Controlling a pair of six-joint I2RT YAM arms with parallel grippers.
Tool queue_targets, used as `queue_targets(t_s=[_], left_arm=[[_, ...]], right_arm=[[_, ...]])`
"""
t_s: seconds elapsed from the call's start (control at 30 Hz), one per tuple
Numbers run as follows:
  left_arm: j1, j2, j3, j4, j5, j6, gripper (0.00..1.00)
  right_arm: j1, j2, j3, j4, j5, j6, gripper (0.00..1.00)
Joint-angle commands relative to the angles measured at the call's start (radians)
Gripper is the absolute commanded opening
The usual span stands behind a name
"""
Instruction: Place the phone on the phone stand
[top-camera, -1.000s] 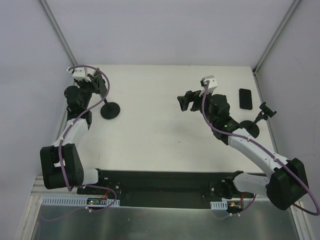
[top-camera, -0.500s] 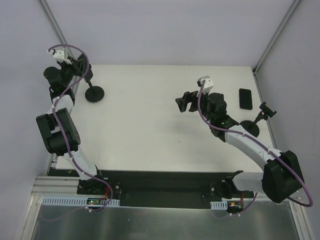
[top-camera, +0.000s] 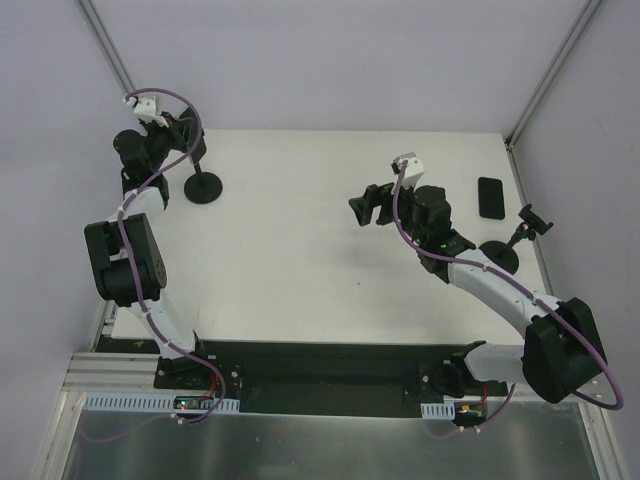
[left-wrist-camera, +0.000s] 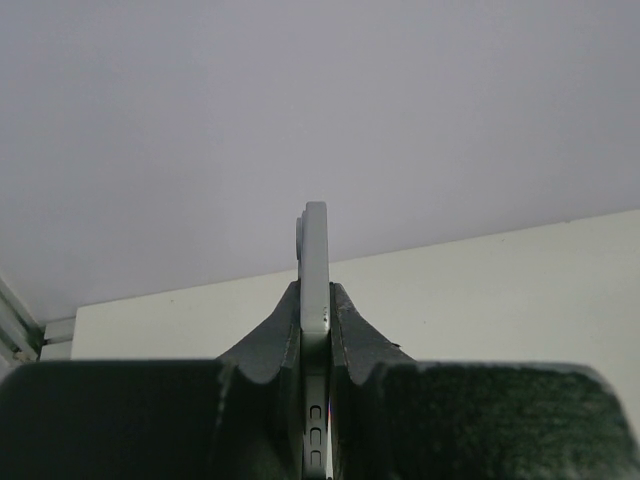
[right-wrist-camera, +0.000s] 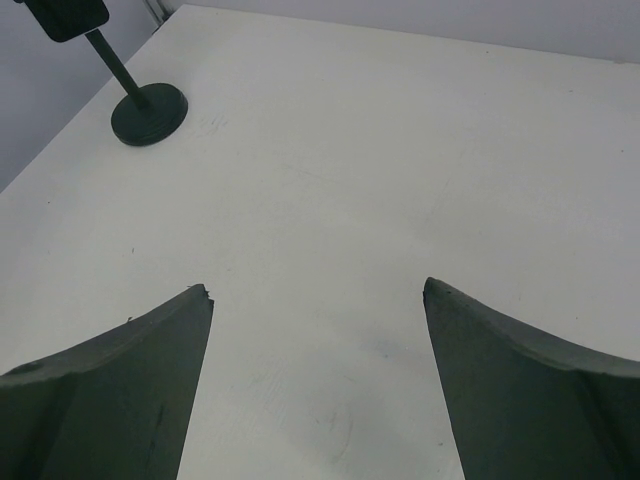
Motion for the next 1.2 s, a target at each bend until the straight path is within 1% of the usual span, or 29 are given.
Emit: queue_targets(t_s=[0.0, 0.13, 0.23, 0.37, 0.53, 0.63, 0.7, 0.73, 0.87, 1.07, 1.13, 1.17], left_arm=[[-0.038, -0.078, 0.038, 0.108, -0.068, 0.048, 0.0], [-0.103, -0.04, 0.096, 0.069, -0.106, 0.114, 0.0], [-0.134, 0.003, 0.157, 0.064, -0.141, 0.114, 0.0], [-0.211, 0.054, 0.232, 0.061, -0.27, 0.133, 0.0], [-0.28, 0.147, 0.327, 0.067, -0.382, 0.156, 0.0], [-0.295, 0.199, 0.39, 0.069, -0.439, 0.16, 0.0], [-0.331, 0.238, 0.417, 0.076, -0.474, 0.151, 0.0], [-0.334, 0.25, 0.441, 0.082, -0.471, 0.139, 0.0], [-0.354, 0.278, 0.453, 0.107, -0.542, 0.12, 0.0], [-0.369, 0.276, 0.45, 0.084, -0.523, 0.157, 0.0], [-0.369, 0.27, 0.435, 0.081, -0.523, 0.148, 0.17], [-0.371, 0.264, 0.427, 0.091, -0.522, 0.146, 0.29]], right_arm=[[-0.005, -0.013, 0.018, 0.069, -0.01, 0.006, 0.88], [-0.005, -0.007, 0.02, 0.073, -0.016, 0.008, 0.88], [-0.005, -0.004, 0.021, 0.075, -0.016, 0.008, 0.88], [-0.005, 0.002, 0.026, 0.073, -0.018, 0.006, 0.88], [-0.005, 0.012, 0.029, 0.075, -0.022, 0.009, 0.88], [-0.007, 0.013, 0.029, 0.073, -0.019, 0.008, 0.88], [-0.007, 0.015, 0.029, 0.073, -0.019, 0.006, 0.88], [-0.008, 0.016, 0.031, 0.073, -0.021, 0.006, 0.88], [-0.008, 0.018, 0.032, 0.073, -0.026, 0.006, 0.88], [-0.008, 0.015, 0.031, 0.073, -0.027, 0.006, 0.88], [-0.008, 0.01, 0.029, 0.073, -0.026, 0.006, 0.88], [-0.01, 0.008, 0.027, 0.072, -0.022, 0.006, 0.88]])
